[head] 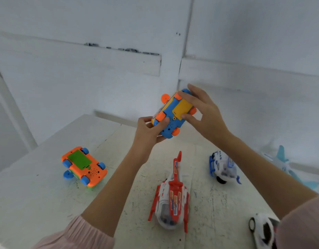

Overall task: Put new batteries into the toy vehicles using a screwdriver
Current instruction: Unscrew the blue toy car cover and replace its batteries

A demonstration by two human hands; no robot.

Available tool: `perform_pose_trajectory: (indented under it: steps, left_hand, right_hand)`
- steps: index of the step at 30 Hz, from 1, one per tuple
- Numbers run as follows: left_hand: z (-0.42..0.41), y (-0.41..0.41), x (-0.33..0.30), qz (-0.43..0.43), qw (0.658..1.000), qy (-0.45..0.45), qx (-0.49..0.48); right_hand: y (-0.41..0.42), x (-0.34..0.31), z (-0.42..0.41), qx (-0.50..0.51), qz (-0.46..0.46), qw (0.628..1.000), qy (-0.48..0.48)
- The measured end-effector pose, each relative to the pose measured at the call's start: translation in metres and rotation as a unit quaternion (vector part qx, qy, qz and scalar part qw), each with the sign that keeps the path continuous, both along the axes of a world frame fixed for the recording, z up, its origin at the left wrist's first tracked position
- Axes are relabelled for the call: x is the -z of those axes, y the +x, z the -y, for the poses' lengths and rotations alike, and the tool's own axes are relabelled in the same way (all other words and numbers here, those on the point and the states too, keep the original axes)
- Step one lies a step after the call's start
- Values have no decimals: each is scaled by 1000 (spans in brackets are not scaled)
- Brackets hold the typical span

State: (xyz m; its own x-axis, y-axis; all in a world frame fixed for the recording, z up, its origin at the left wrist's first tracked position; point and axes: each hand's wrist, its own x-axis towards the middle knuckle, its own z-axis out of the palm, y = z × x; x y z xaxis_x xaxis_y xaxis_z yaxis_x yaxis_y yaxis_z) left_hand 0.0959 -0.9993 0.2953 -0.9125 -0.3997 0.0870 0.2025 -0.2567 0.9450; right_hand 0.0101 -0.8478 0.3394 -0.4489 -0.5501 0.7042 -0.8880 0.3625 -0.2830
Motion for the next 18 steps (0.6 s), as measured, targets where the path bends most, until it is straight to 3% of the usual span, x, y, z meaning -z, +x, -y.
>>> perform_pose_trajectory:
  steps: [4,11,18]
  left_hand:
    - [-44,18,-25,-44,999,24,19]
    - [-144,48,-33,-86,989,69,94]
    - [-250,67,-4,-68,987,63,128]
  right_hand:
    - [24,-21,-41,28,-27,996,-86]
    - [73,-21,-128,0,67,986,-152]
    - [110,-4,-241,-10,157,973,-167]
